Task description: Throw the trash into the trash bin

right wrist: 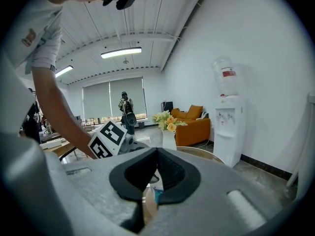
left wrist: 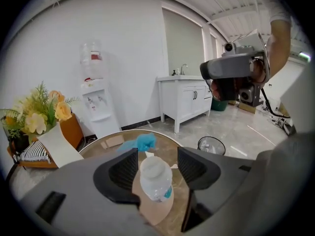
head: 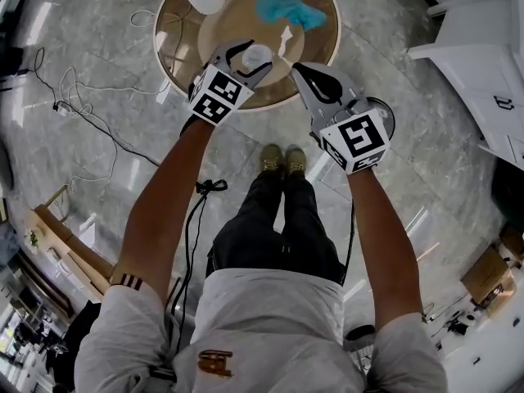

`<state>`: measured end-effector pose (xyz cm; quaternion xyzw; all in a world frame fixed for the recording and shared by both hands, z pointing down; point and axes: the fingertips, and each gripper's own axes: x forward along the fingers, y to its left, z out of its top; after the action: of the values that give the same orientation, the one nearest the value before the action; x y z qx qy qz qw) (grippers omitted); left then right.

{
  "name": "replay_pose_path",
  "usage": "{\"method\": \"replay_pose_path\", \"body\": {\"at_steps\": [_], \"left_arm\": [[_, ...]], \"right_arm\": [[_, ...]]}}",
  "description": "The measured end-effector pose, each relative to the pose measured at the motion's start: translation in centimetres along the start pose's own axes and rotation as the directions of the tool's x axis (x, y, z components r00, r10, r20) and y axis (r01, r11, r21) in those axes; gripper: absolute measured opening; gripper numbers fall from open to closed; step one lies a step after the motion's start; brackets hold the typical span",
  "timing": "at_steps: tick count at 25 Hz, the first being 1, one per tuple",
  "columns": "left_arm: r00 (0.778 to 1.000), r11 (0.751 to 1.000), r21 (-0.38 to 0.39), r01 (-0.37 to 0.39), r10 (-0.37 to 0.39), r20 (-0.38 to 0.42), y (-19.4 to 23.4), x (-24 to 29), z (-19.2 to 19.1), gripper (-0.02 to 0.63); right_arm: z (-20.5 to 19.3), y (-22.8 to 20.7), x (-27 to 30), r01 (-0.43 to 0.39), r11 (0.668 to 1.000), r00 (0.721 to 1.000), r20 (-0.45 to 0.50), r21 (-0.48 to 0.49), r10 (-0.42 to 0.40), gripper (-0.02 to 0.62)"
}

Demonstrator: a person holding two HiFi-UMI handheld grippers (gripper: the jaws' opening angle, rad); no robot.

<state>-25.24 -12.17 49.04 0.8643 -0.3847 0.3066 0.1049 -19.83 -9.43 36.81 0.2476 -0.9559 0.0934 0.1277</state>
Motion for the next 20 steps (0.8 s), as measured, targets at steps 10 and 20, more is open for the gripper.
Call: {"method": "replay_pose_path", "body": {"at_steps": [10, 20], "left_arm": [[0.999, 1.000, -0.021, 0.015, -0.016, -0.035, 0.7, 0.7, -1.6, 0.245], [0.997, 0.998, -0.007, 0.059, -0.060, -0.058, 0.6, 2.8, -2.5, 0.237]], "right_arm": [[-0.3, 0.2, 1.1, -0.004, 1.000, 1.000, -0.010, 0.011, 0.004, 0.002], [-1.2, -0.7, 0.5, 0.019, 0.999, 1.000, -0.013, 0.028, -0.019, 0.002]]}}
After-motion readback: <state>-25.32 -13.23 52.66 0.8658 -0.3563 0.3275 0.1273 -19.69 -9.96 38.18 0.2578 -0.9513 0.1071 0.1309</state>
